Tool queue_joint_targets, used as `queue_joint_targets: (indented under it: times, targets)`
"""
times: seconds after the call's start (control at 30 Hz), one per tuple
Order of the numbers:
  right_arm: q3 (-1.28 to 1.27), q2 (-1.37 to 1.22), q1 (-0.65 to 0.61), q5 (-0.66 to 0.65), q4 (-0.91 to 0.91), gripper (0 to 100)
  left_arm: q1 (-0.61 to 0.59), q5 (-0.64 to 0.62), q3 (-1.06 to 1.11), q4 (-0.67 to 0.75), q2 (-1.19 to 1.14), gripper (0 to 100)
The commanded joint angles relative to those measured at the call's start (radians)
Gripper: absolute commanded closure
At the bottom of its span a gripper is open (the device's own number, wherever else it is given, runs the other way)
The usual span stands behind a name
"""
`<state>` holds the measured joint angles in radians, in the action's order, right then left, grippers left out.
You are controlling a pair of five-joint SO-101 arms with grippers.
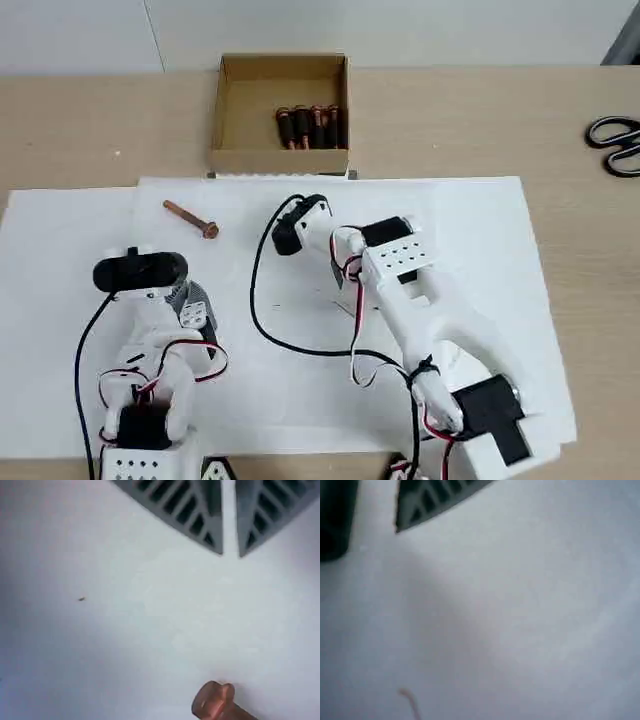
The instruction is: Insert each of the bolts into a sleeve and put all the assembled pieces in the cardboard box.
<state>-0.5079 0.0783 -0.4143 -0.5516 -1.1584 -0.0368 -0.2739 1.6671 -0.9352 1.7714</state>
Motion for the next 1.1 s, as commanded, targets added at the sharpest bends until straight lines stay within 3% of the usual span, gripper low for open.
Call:
queue_joint_targets:
  times: [0.0, 0.57, 0.77, 1.07]
  targets:
    - [-0.012, 0.027, 0.012, -0.021, 0.027, 84.8, -0.008, 0.0, -0.004, 0.02, 0.012, 99]
    - [-0.015, -0.162, 0.073, -0.023, 0.113, 85.5, -0.008, 0.0, -0.004, 0.02, 0.012, 99]
    - [-0.014, -0.16, 0.07, -0.023, 0.111, 99.4, -0.008, 0.0, -0.004, 0.02, 0.012, 99]
    - [0.209, -0.159, 0.067, -0.008, -0.067, 99.1, -0.008, 0.0, -0.004, 0.02, 0.012, 99]
